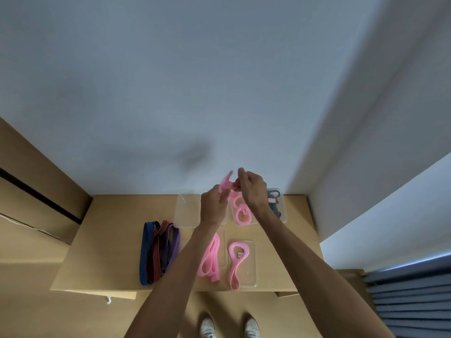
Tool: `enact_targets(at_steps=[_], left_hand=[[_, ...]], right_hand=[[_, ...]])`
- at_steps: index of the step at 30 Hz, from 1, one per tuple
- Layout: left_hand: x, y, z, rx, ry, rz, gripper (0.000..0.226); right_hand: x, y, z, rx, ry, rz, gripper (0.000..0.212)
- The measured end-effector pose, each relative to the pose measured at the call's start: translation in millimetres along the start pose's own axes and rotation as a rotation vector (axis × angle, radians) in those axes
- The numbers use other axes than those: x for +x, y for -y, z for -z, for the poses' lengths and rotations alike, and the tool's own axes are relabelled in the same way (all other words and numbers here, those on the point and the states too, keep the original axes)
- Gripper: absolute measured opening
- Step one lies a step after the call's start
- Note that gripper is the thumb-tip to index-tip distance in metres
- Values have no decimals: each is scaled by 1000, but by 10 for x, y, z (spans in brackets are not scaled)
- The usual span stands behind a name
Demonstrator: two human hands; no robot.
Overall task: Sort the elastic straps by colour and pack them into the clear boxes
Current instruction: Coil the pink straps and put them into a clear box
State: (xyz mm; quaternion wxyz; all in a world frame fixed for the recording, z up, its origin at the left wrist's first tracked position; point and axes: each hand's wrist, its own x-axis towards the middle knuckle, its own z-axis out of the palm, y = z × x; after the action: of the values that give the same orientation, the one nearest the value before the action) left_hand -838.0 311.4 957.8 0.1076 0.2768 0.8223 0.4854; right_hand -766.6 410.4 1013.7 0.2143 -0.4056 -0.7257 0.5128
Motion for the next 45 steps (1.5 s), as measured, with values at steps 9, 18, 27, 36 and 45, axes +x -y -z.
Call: enact_targets(at_steps=[9, 18, 27, 36, 45], left_hand=[[136, -34, 234, -972, 120, 531, 11], [84, 191, 328, -413, -88, 442, 22], [-193, 182, 225, -187, 12, 150, 9], [-24, 62, 208, -675, 200, 351, 37], [72, 105, 216, -744, 206, 432, 21]], right_hand=[[-266, -549, -45, 407, 199, -558, 36], [-278, -675, -101, 521, -131, -735, 5], [-238, -335, -260, 616, -79, -428, 6], [-240, -304, -309, 328, -79, -165, 17], [-226, -261, -247, 120, 59, 3, 30]])
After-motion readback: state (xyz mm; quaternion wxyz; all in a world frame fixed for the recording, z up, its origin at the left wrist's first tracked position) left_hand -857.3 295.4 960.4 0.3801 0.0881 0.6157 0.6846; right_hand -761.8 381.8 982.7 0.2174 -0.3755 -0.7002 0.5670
